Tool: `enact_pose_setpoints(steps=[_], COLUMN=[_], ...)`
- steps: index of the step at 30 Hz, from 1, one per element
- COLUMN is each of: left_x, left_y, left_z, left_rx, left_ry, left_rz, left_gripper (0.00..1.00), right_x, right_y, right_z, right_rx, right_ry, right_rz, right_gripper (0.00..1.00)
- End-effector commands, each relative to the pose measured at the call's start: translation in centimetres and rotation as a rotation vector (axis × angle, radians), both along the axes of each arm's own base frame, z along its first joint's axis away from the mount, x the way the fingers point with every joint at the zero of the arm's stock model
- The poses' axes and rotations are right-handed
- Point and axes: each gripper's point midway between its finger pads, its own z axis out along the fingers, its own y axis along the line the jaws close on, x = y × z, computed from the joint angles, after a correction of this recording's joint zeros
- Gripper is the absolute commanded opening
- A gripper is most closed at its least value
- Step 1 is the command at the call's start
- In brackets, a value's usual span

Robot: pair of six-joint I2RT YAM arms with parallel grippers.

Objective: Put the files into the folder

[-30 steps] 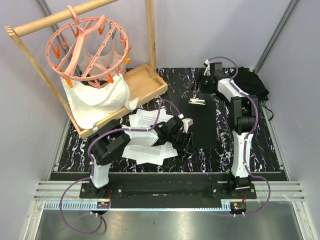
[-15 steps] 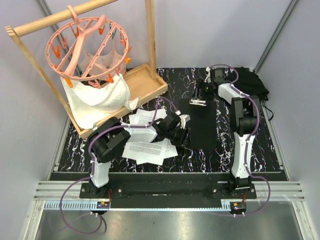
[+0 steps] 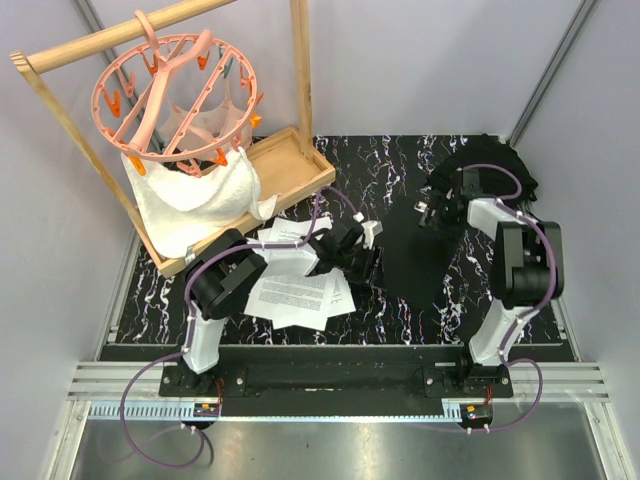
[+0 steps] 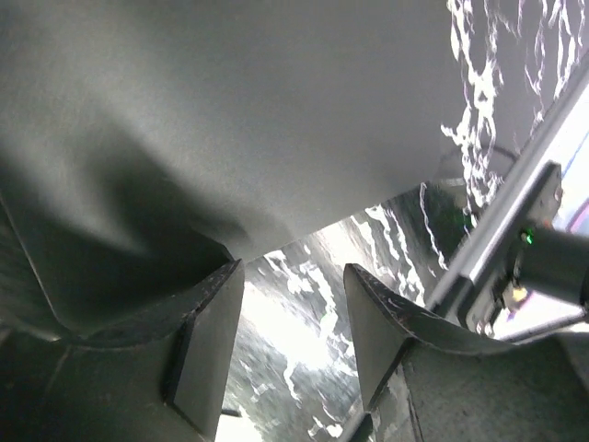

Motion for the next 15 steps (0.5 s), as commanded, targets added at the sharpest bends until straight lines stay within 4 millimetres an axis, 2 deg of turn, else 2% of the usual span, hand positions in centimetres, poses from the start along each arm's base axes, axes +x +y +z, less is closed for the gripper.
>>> enact_pose_setpoints(steps=[1, 2, 3, 5, 7, 9, 10, 11, 12, 14, 15], left_x=[3.3, 3.7, 3.7, 4.6, 4.4, 4.1, 3.4, 3.1, 3.1, 2.4, 2.2], left_y=[0.9, 0.8, 1.0, 0.8, 1.1, 1.4, 2.2, 2.4, 2.6, 3.3, 3.3], left_z=[-2.5, -2.4, -3.0, -2.8, -3.0, -1.8, -2.1, -1.7, -0.2, 0.5, 2.0], left_rx=[0.082, 0.077, 0.097, 0.095, 0.106, 0.086, 0.096, 0.090, 0.069, 0.065, 0.040], left_ry=[-0.063, -0.064, -0.048, -0.050, -0.040, -0.052, -0.041, -0.046, -0.067, -0.076, -0.099], left_rz=[0.055, 0.059, 0.060, 0.065, 0.071, 0.077, 0.078, 0.077, 0.084, 0.077, 0.072], left_gripper=[0.55, 0.55, 0.55, 0.55, 0.55, 0.55, 0.55, 0.56, 0.57, 0.59, 0.60], right_x=[-5.1, -6.7, -7.3, -8.3, -7.9, -6.1, -5.2, -3.5, -2.7, -0.1, 0.6], right_y=[-1.7, -1.7, -1.7, -2.3, -2.4, -2.7, -2.5, -2.6, -2.8, -3.3, -3.6], right_z=[-0.5, -0.8, -0.8, -0.9, 0.1, 2.3, 3.1, 4.7, 5.2, 6.5, 6.7], right_rx=[-0.024, -0.022, -0.018, -0.032, -0.044, -0.057, -0.052, -0.055, -0.077, -0.118, -0.155], right_ry=[0.092, 0.108, 0.114, 0.110, 0.076, 0.005, -0.022, -0.067, -0.087, -0.125, -0.135], right_rz=[-0.142, -0.153, -0.173, -0.209, -0.167, -0.151, -0.135, -0.132, -0.098, -0.061, -0.011], right_gripper=[0.74, 0.74, 0.74, 0.75, 0.75, 0.77, 0.77, 0.77, 0.78, 0.80, 0.80])
